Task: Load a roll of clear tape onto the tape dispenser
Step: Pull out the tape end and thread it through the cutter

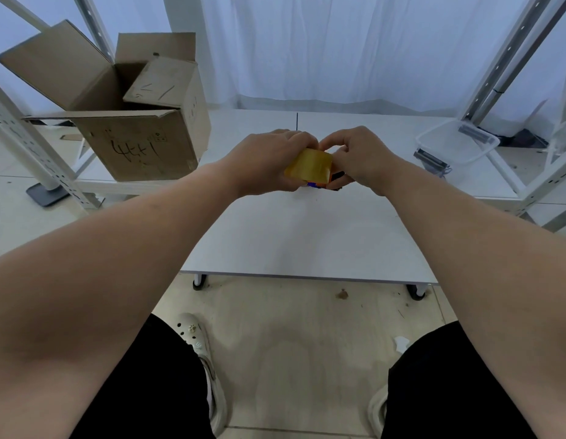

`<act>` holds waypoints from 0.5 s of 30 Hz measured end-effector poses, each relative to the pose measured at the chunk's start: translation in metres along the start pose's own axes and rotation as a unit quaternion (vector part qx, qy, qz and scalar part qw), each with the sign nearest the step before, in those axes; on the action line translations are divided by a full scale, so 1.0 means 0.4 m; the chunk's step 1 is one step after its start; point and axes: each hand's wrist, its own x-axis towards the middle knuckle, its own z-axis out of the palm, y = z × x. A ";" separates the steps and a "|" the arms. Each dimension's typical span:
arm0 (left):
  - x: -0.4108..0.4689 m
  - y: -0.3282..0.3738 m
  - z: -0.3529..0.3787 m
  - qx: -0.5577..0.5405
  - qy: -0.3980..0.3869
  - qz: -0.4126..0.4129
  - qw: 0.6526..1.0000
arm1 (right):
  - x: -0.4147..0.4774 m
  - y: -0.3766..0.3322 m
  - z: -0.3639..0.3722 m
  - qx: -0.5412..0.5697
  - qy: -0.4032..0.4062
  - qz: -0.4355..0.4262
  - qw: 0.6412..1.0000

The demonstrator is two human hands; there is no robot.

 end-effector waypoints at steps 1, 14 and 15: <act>0.001 0.001 0.001 -0.001 -0.002 0.000 1.000 | -0.001 -0.002 0.000 -0.002 0.001 0.003 1.000; -0.003 0.007 -0.001 -0.041 -0.004 -0.022 0.999 | 0.000 -0.011 0.009 -0.077 0.022 -0.016 0.997; -0.003 0.009 0.000 -0.043 -0.009 -0.025 0.999 | -0.001 -0.007 0.009 -0.080 0.018 -0.015 0.997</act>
